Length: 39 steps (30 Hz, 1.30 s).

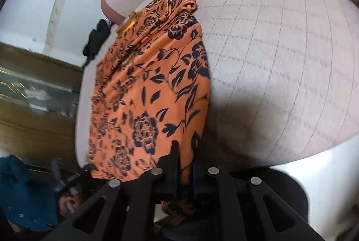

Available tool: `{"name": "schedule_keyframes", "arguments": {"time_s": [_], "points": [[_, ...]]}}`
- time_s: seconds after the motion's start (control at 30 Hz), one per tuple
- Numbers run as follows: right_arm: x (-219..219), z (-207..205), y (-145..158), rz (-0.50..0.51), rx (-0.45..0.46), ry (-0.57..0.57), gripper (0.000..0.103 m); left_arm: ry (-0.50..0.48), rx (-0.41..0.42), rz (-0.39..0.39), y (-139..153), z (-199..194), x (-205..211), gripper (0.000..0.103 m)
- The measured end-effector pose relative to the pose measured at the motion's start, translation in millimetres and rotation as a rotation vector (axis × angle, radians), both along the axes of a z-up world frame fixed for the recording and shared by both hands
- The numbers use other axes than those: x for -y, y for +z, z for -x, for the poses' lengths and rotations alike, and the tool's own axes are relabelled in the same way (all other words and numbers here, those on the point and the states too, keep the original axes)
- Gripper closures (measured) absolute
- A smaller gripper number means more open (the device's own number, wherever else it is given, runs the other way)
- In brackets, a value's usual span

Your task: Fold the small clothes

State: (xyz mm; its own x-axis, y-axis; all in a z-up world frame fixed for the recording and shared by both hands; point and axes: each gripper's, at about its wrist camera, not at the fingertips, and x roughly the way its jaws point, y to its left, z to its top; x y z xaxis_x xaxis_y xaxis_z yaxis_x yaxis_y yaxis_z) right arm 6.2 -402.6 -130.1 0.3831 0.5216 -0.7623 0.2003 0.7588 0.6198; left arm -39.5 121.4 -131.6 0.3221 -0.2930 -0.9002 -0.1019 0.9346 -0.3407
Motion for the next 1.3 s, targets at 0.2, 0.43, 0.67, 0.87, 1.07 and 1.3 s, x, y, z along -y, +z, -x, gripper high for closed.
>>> {"name": "schedule_keyframes", "arguments": {"time_s": [0.2, 0.43, 0.67, 0.87, 1.07, 1.3], "points": [[-2, -18, -31, 0.056, -0.102, 0.026, 0.028, -0.017, -0.041, -0.012, -15, -9, 14, 0.023], [6, -10, -6, -0.081, -0.011, 0.016, 0.099, -0.023, 0.016, 0.074, 17, -16, 17, 0.098], [21, -12, -48, -0.173, -0.092, -0.051, 0.099, 0.019, -0.109, 0.086, -14, -32, 5, 0.098], [32, -51, -5, -0.348, 0.098, -0.078, 0.099, -0.044, 0.073, 0.162, 54, -77, 8, 0.098], [54, -165, 43, -0.425, 0.29, -0.135, 0.099, -0.031, 0.287, 0.194, 120, -191, 4, 0.098], [57, -305, -13, -0.342, 0.187, -0.214, 0.095, 0.039, 0.216, 0.046, 45, -336, 14, 0.092]]}}
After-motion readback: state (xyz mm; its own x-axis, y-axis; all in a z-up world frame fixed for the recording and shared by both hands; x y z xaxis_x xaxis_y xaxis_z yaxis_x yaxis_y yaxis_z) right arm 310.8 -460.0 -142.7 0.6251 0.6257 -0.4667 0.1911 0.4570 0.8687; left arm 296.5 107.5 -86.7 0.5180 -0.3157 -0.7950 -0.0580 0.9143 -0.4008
